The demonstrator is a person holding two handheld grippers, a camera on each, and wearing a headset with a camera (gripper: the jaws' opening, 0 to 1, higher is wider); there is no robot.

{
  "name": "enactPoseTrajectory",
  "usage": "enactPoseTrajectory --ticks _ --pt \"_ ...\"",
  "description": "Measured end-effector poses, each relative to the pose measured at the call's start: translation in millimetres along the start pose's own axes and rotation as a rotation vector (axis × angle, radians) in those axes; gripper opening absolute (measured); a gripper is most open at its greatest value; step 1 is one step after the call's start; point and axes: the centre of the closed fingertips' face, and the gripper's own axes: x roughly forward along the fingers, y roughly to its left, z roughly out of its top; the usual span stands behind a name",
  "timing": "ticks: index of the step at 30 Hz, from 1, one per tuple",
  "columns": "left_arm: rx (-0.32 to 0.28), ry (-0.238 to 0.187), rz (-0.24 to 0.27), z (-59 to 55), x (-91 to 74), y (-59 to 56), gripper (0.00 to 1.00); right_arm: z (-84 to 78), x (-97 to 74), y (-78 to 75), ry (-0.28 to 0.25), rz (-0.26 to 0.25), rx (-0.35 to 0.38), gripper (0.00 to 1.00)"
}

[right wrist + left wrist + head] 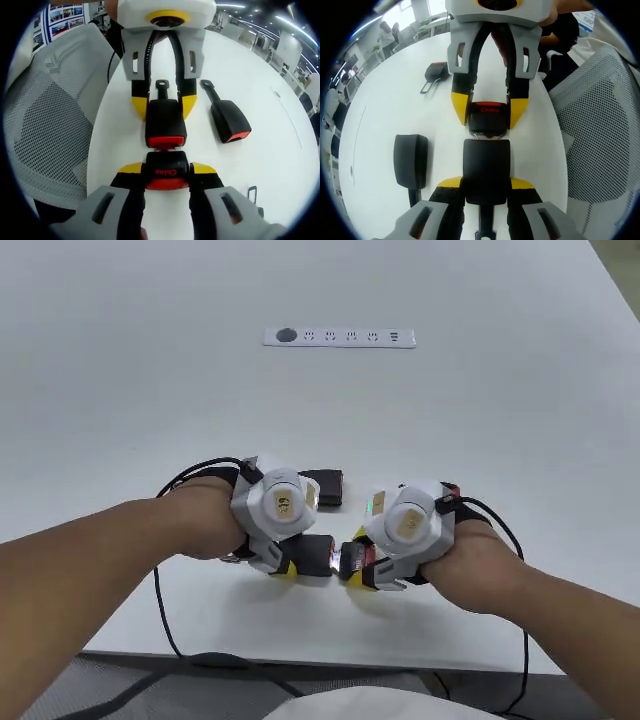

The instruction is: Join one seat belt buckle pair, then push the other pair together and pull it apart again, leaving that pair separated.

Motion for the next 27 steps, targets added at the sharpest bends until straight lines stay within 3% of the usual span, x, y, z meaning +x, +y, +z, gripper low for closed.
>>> enactPoseTrajectory --ticks 4,11,16,18,23,27 --pt "0.022 0.015 0.011 2.2 0.1 -2.4 0.33 -0.5 2.6 0.1 0.004 0.015 0.004 0.33" --pt "0.007 0.004 -0.010 -0.2 -1.5 -3.4 0.34 2.1 2.9 1.7 -0.004 0.029 0.023 0.34" --pt "-0.002 -0.018 -0.018 1.6 -12.3 -4.6 0.37 9.1 -9.7 1.1 -0.023 0.014 0.038 0.35" --pt "-0.016 -0.039 -0.007 7.7 -21.4 -3.4 0.38 13.2 -17.5 1.2 -0.034 0.009 0.044 0.35" --pt "-0.042 -0.095 0.026 19.5 -35.2 12.8 0.38 19.4 -32.8 -12.4 -0.069 -0.023 0.082 0.34" --pt "-0.037 -0.100 0.084 27.9 -39.1 33.7 0.38 16.6 -44.5 -30.0 -0.071 -0.073 0.069 0.33"
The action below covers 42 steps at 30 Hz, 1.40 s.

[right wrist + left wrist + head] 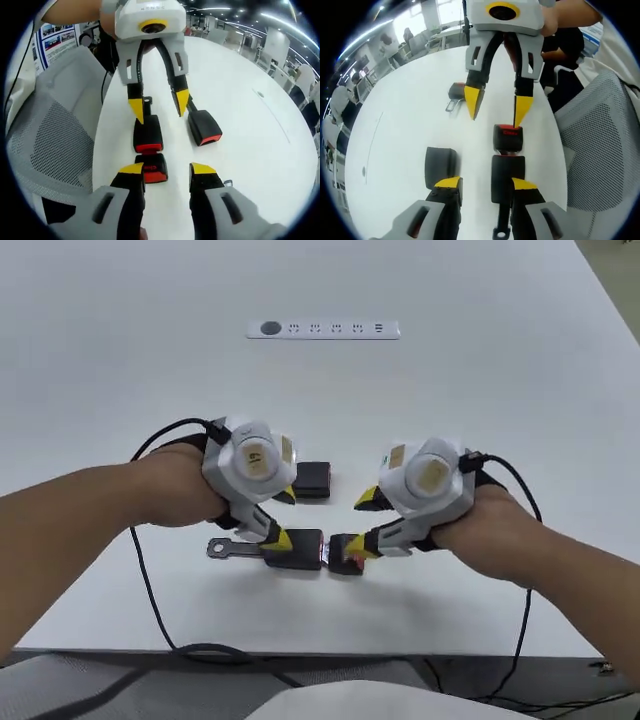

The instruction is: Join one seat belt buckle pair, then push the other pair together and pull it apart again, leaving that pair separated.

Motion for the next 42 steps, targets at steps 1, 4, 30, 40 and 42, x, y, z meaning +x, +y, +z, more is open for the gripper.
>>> enactPoseTrajectory --ticks 1,4,30,40,42 --pt "0.007 -0.007 0.010 3.5 0.3 4.4 0.39 -4.9 -1.3 -6.0 0.013 -0.015 -0.024 0.31" --pt "0.015 -0.017 0.022 6.3 4.2 15.2 0.40 -15.5 -5.2 -19.1 0.027 -0.036 -0.019 0.31" --pt "0.042 0.040 0.000 -6.9 40.9 70.3 0.43 -84.3 -16.3 -94.0 0.158 -0.094 -0.006 0.36" --pt "0.048 0.080 -0.049 -15.1 44.7 71.7 0.34 -91.4 -10.2 -93.8 0.179 -0.026 -0.011 0.34" --pt "0.042 0.078 -0.051 -15.3 44.9 71.6 0.34 -91.7 -8.6 -95.5 0.184 -0.010 -0.022 0.34"
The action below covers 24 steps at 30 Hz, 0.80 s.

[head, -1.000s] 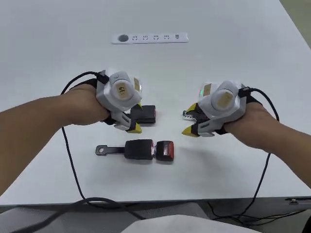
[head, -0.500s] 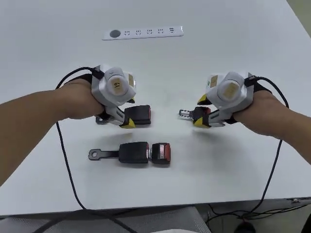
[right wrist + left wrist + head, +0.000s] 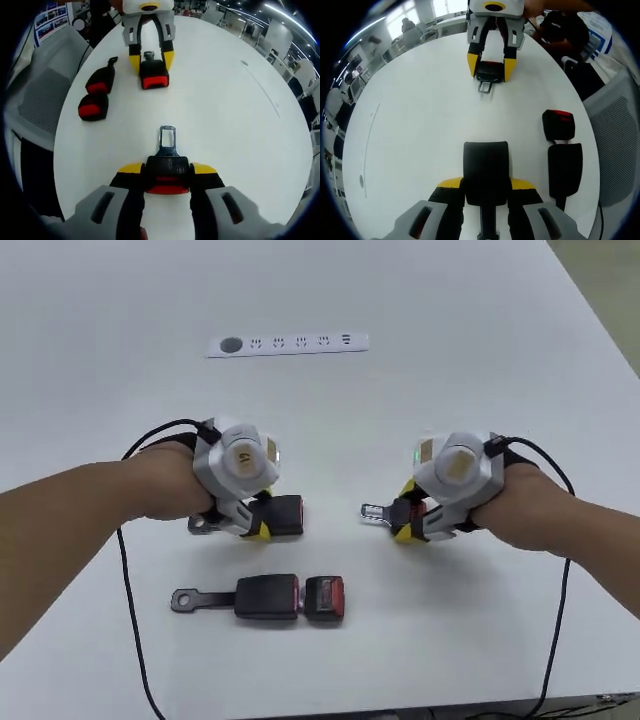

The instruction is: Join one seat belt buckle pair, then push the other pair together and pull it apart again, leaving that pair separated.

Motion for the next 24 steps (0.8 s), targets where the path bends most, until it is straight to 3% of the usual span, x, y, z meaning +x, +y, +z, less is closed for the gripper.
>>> enactPoseTrajectory --ticks 7,14,18,24 --pt "0.002 -0.002 -0.010 0.2 0.6 -2.2 0.34 -0.1 -0.2 2.4 0.014 0.025 -0.037 0.33" --pt "0.011 0.001 -0.006 -0.6 1.7 -1.7 0.33 -0.6 1.3 2.8 0.016 0.016 -0.046 0.33" --pt "0.018 0.005 -0.008 -2.0 3.4 -0.4 0.33 4.7 3.0 4.5 0.012 -0.002 -0.064 0.33" --pt "0.020 0.003 -0.013 -1.5 3.8 -2.0 0.33 21.5 12.5 11.1 -0.013 0.011 -0.067 0.33"
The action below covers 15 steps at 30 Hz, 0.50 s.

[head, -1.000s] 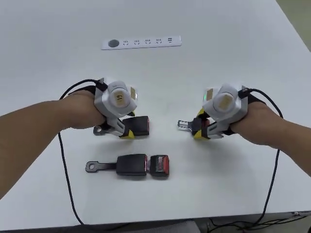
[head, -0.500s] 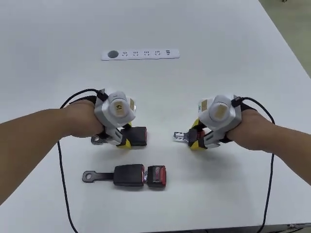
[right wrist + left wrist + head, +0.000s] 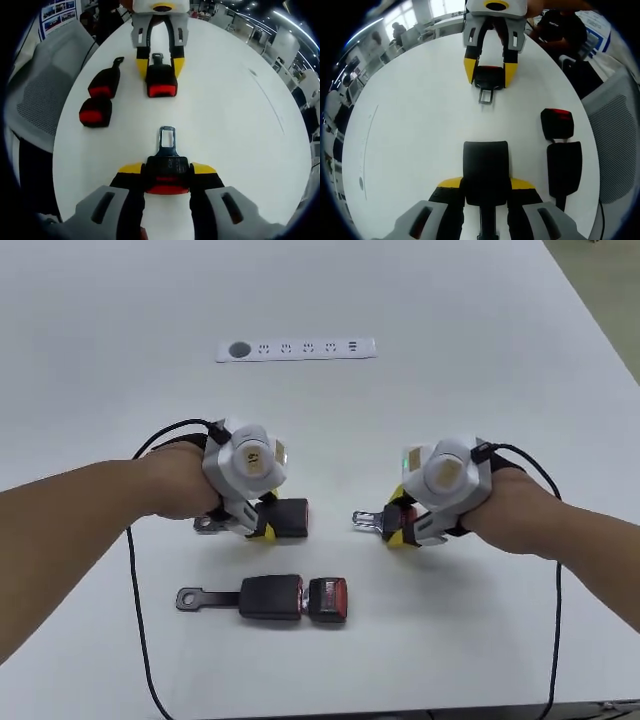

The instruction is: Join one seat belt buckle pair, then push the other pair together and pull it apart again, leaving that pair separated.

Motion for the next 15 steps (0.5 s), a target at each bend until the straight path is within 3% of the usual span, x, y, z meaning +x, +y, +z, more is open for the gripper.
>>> enactPoseTrajectory --ticks 4,15 --pt "0.005 0.004 -0.004 0.7 0.0 -1.5 0.33 13.7 4.6 5.8 -0.016 0.011 -0.002 0.33" --pt "0.007 0.016 -0.009 0.2 -0.2 -2.0 0.33 46.5 24.9 3.9 -0.053 0.034 -0.039 0.33"
